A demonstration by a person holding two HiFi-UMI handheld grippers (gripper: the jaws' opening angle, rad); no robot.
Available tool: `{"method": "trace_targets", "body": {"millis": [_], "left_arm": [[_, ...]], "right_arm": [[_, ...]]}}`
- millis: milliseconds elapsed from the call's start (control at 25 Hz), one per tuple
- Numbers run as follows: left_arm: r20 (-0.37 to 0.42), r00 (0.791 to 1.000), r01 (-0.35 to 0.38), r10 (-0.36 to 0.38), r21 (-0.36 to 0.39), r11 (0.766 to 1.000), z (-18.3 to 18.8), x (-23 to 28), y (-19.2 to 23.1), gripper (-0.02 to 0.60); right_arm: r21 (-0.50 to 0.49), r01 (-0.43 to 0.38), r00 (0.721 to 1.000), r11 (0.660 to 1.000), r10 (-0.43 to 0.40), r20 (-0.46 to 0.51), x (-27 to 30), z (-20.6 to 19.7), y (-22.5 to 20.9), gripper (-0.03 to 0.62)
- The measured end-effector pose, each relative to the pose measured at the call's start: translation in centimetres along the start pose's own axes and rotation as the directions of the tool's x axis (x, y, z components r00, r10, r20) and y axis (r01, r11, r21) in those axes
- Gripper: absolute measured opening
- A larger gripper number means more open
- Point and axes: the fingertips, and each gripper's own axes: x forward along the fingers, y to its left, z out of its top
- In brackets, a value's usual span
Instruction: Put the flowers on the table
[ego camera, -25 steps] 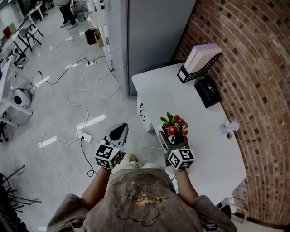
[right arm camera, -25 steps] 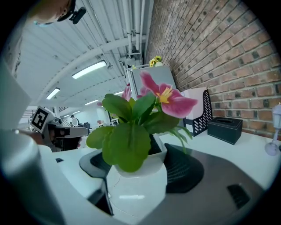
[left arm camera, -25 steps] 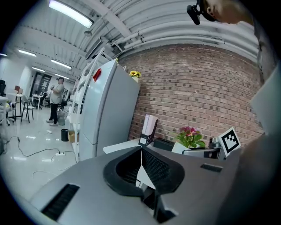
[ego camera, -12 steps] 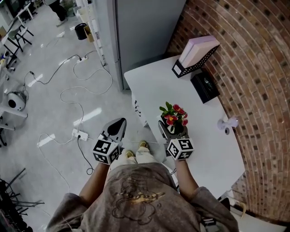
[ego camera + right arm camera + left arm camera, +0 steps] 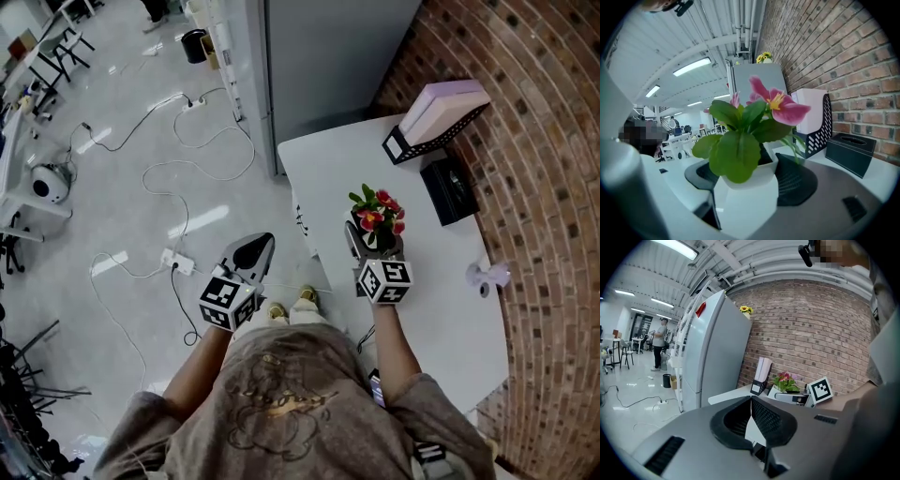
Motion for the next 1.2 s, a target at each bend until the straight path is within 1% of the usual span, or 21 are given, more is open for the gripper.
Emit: {"method": "trace_targets", "body": {"millis": [200,400,560,760,1000,1200], "left_arm": [[-0.017,1.0,-0.015,0.015,0.007,1.0,0.2,0.6,0.6,0.023],[-0.031,0.999,-0.022,0.022,-0.013,1.0,0.4,0.8,0.9,0.023],[-0.035,0.999,-0.039,0.038,-0.009,0.999,0.8,0.5,1.7,0.023],[-0.042,0.997,-0.059,0.059,0.002,0.998,0.4,0.2,2.6,0.023],[-0.051,0.996,-0.08,0.078,-0.031,0.996,0.0,-0.3,2.9,0.023],[-0.056,0.994,-0.093,0.091,-0.04,0.995,-0.6,-0.4,2.9,0.023]], "right_arm": [[-0.041,0.02,0.999,0.999,-0.022,-0.031,3.4,-1.5,-2.1,0.353],[-0.074,0.044,0.996,0.996,-0.05,-0.078,6.1,-3.5,-4.3,0.353],[-0.092,0.058,0.99,0.994,-0.069,-0.121,8.2,-5.1,-5.4,0.353],[-0.113,0.077,0.983,0.991,-0.094,-0.158,10.2,-6.9,-6.5,0.353],[-0.106,0.087,0.976,0.991,-0.106,-0.192,11.4,-8.4,-7.1,0.353],[-0.1,0.089,0.97,0.991,-0.109,-0.217,11.9,-9.6,-7.8,0.353]]}}
